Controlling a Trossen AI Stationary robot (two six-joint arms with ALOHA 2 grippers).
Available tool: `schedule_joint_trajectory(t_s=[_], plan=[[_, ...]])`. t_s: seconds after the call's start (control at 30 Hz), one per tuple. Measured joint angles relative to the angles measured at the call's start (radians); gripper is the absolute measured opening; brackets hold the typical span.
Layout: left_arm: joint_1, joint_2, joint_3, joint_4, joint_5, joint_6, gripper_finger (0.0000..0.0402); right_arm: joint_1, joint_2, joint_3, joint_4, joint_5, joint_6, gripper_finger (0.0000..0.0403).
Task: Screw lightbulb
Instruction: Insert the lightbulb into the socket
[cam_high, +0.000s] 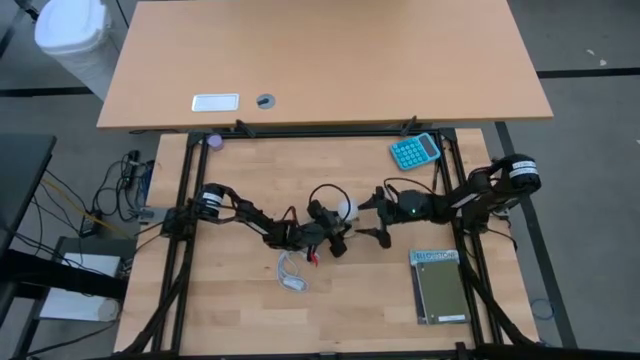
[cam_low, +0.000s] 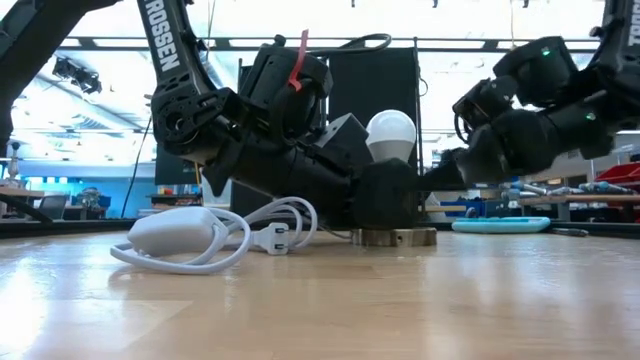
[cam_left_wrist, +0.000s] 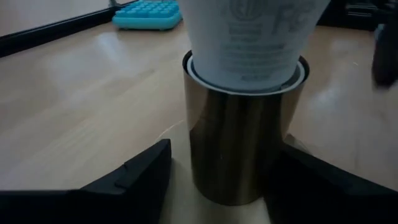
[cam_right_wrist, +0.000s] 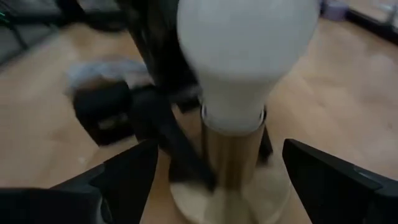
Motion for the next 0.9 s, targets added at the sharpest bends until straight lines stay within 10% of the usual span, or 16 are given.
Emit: schedule_joint_trajectory(t_s=[0.4,0.9], plan=[[-0.005,-0.001,0.000,0.031,0.153,0.101,0.0268,-0.126,0.002,0.069,0.021,-0.380,-0.009,0.0345],[-0.005,0.000,0.000,0.043,0.159,0.089,0.0268,-0.116,0.002,0.096,-0.034,-0.371,-0.060,0.0282]])
